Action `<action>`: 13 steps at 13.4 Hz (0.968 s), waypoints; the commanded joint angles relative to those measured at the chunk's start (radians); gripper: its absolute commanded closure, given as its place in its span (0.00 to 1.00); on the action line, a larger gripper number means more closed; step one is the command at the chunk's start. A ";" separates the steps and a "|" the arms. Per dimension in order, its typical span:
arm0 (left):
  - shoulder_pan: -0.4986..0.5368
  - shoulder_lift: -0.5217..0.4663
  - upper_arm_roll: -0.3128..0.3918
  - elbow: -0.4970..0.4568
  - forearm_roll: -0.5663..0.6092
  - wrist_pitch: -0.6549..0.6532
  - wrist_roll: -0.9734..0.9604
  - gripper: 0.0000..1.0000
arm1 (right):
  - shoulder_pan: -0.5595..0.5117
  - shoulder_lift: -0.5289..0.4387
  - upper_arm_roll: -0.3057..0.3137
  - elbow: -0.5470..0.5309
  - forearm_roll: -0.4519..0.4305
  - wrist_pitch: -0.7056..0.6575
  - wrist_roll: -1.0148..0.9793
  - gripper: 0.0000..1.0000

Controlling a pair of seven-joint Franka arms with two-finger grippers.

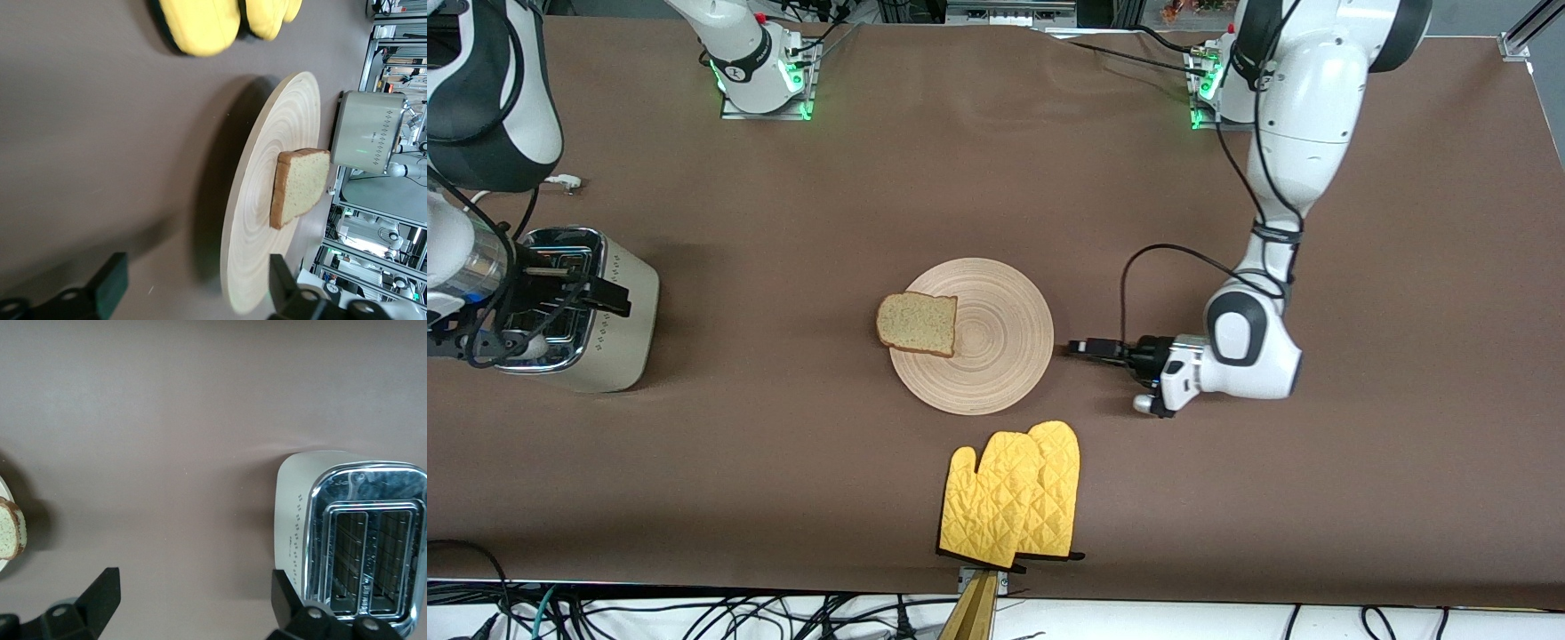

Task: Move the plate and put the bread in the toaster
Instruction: 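Release the plate with the left gripper while the right gripper reaches in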

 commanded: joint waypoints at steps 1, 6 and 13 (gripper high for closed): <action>0.104 -0.169 -0.008 -0.106 0.207 -0.029 -0.004 0.00 | 0.019 0.013 0.002 -0.006 0.013 -0.008 0.007 0.00; 0.253 -0.418 -0.096 -0.149 0.656 -0.046 -0.146 0.00 | 0.087 0.076 0.004 -0.007 0.050 0.007 0.009 0.07; 0.260 -0.691 -0.097 -0.148 1.202 -0.075 -0.176 0.00 | 0.115 0.134 0.002 -0.001 0.171 0.032 0.004 0.00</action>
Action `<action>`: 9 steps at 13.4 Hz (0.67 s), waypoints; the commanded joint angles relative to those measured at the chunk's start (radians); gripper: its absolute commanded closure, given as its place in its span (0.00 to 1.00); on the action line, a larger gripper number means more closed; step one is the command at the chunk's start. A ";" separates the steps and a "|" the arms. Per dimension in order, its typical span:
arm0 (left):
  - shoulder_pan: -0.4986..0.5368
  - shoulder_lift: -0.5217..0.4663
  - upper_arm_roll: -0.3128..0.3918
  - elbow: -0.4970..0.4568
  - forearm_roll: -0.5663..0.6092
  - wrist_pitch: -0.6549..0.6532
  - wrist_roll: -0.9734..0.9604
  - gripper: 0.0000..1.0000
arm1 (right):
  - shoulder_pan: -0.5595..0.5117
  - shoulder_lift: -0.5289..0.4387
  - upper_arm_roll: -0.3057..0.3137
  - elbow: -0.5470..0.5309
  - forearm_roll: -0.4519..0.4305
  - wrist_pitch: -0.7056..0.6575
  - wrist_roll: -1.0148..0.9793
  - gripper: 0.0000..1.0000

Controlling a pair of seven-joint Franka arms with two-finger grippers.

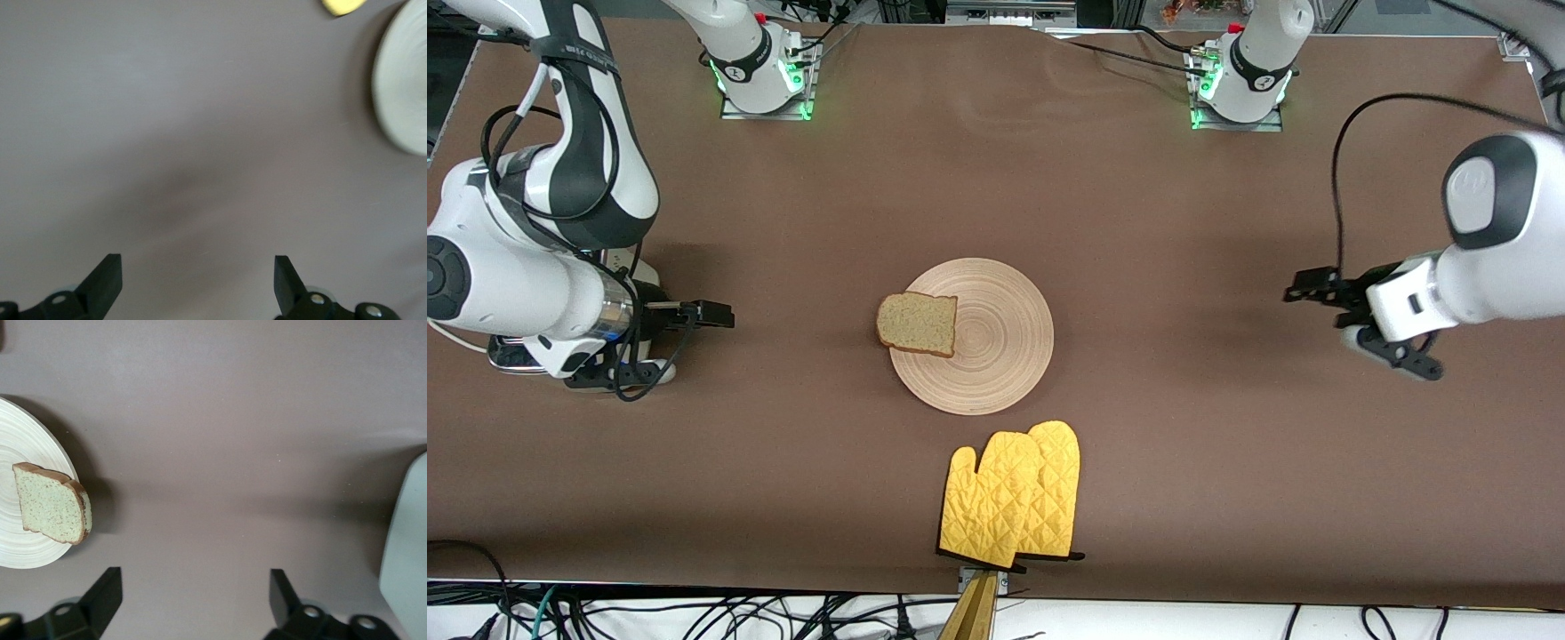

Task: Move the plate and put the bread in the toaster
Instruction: 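Release the plate with the left gripper while the right gripper reaches in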

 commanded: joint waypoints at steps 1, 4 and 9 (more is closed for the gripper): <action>0.018 -0.095 -0.010 -0.064 0.100 0.051 0.008 0.00 | 0.024 0.015 0.000 0.004 0.004 0.007 -0.010 0.00; 0.030 -0.185 -0.011 -0.136 0.101 0.051 -0.010 0.00 | 0.027 0.020 0.000 0.005 0.008 0.004 -0.018 0.00; 0.015 -0.292 -0.080 -0.119 0.254 -0.035 -0.332 0.00 | 0.042 0.049 0.000 0.004 0.013 0.004 -0.031 0.00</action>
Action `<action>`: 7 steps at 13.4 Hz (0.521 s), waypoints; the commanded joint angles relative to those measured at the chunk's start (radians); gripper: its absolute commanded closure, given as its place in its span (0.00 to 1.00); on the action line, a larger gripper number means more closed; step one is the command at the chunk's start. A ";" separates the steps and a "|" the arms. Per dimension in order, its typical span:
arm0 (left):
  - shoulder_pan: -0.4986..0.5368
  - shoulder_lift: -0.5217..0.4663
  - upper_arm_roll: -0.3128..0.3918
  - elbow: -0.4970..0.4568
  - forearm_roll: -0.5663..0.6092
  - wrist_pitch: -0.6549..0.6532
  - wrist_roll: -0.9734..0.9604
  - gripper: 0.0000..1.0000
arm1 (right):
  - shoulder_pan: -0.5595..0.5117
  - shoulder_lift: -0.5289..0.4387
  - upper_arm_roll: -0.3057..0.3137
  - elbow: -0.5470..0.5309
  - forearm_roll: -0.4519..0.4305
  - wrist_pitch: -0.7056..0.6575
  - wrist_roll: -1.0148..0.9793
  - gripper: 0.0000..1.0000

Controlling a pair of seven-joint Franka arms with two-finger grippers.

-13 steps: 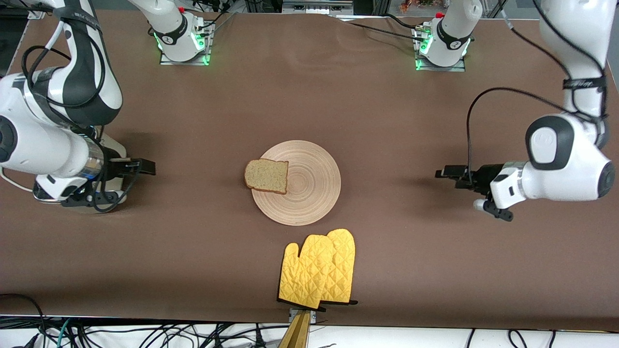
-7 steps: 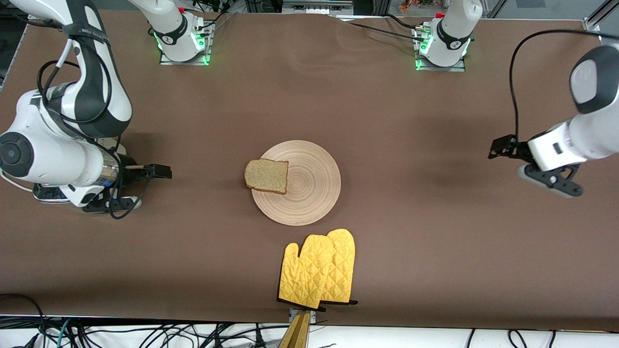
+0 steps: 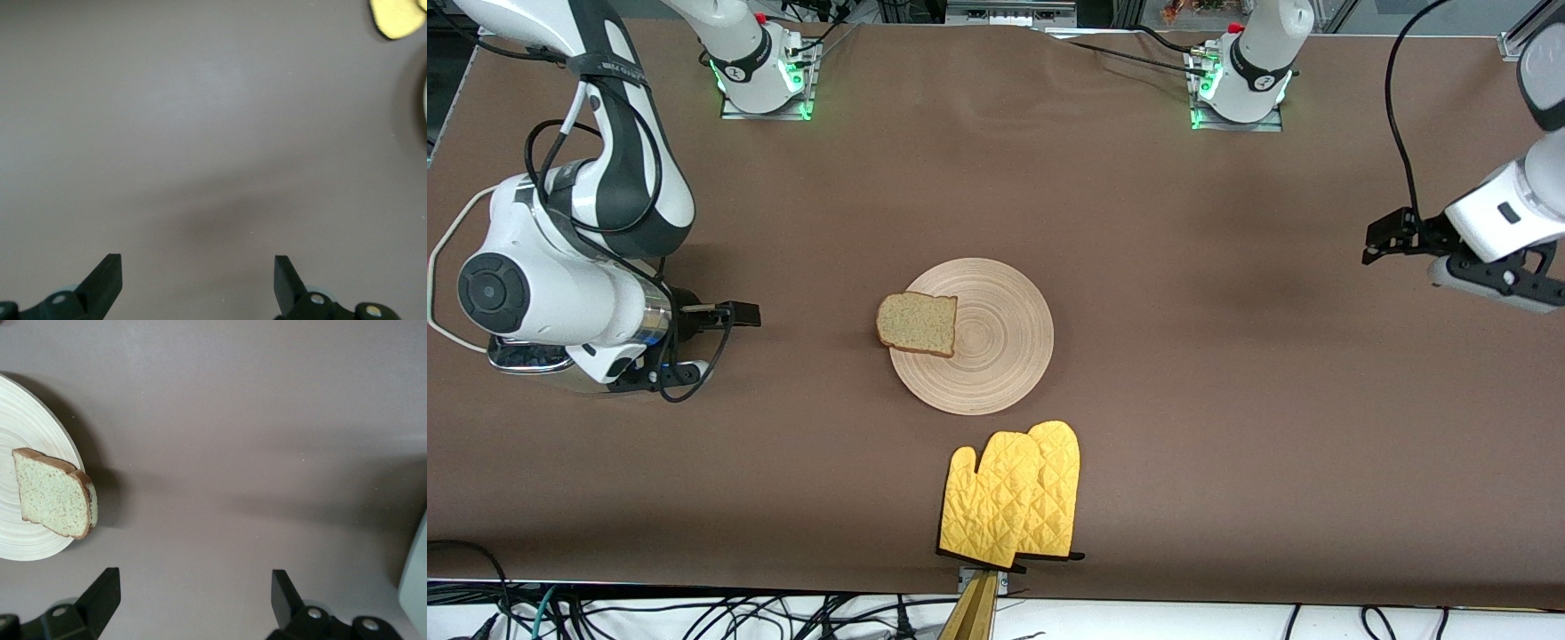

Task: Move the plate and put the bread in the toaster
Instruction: 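Release the plate with the left gripper while the right gripper reaches in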

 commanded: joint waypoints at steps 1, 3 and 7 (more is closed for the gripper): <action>-0.012 -0.056 -0.050 -0.016 0.084 -0.072 -0.171 0.00 | 0.004 0.037 -0.001 0.004 0.017 0.005 -0.009 0.00; -0.017 -0.045 -0.043 0.039 0.084 -0.139 -0.206 0.00 | 0.018 0.064 -0.001 0.004 0.020 0.028 0.009 0.00; -0.023 -0.016 -0.030 0.068 0.060 -0.163 -0.254 0.00 | 0.039 0.106 -0.001 -0.004 0.149 0.065 0.115 0.01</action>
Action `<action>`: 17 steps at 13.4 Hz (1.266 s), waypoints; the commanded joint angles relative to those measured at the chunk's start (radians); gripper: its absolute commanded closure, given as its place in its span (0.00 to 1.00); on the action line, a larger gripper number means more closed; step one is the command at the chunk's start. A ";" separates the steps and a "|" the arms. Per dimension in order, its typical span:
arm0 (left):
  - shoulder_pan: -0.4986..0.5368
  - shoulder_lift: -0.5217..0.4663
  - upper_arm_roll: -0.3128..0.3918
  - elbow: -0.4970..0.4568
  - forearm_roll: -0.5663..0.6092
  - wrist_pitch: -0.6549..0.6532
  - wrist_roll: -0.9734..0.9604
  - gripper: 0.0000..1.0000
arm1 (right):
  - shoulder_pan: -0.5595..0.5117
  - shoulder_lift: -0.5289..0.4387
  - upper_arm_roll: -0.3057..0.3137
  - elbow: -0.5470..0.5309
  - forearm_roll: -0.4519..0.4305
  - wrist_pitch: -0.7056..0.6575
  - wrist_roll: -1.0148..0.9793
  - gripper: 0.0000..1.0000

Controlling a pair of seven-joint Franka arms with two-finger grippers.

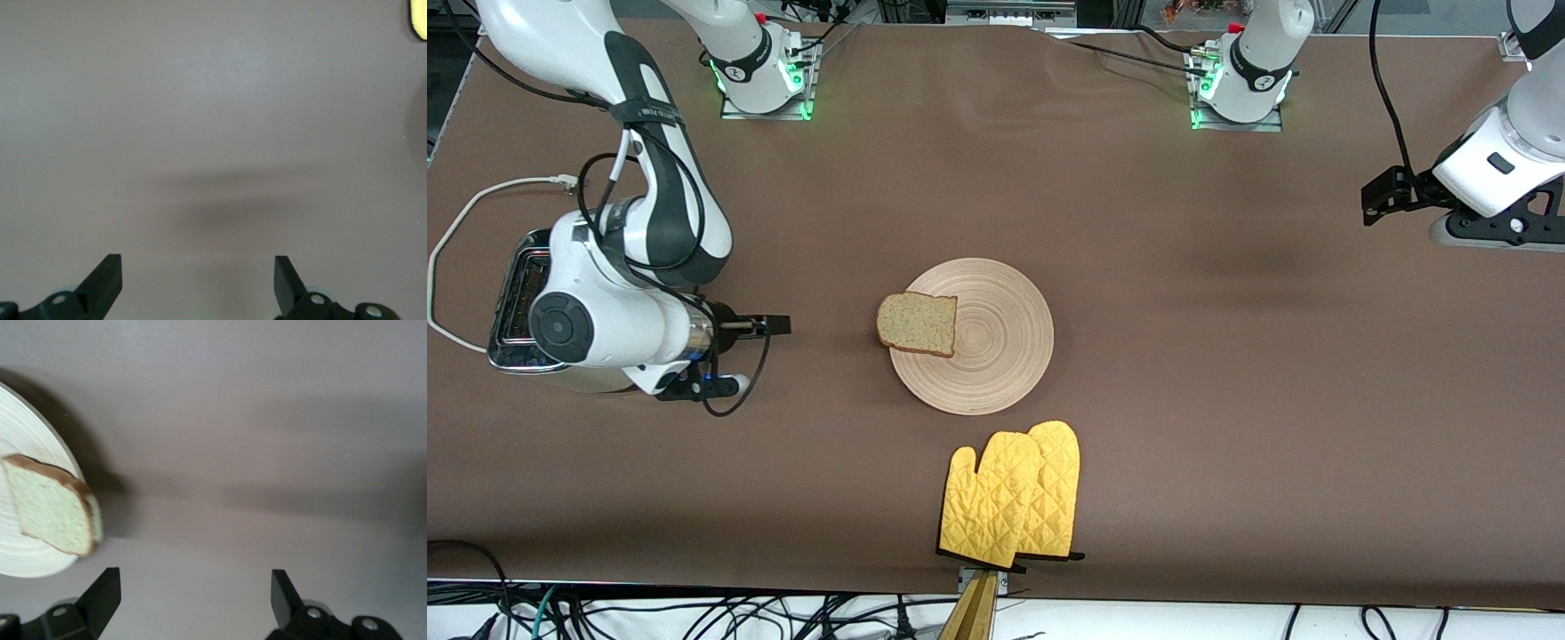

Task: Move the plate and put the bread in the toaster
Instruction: 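Lower the right gripper to the bread slice on the plate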

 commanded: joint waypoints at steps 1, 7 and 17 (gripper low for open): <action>-0.013 0.044 0.026 0.061 -0.017 -0.051 -0.059 0.00 | 0.018 0.024 -0.001 -0.003 0.105 0.029 0.061 0.01; -0.073 0.093 0.107 0.159 -0.043 -0.091 -0.061 0.00 | 0.107 0.050 0.001 -0.098 0.173 0.229 0.182 0.01; -0.119 0.105 0.138 0.167 -0.083 -0.101 -0.099 0.00 | 0.167 0.093 0.001 -0.178 0.331 0.363 0.181 0.00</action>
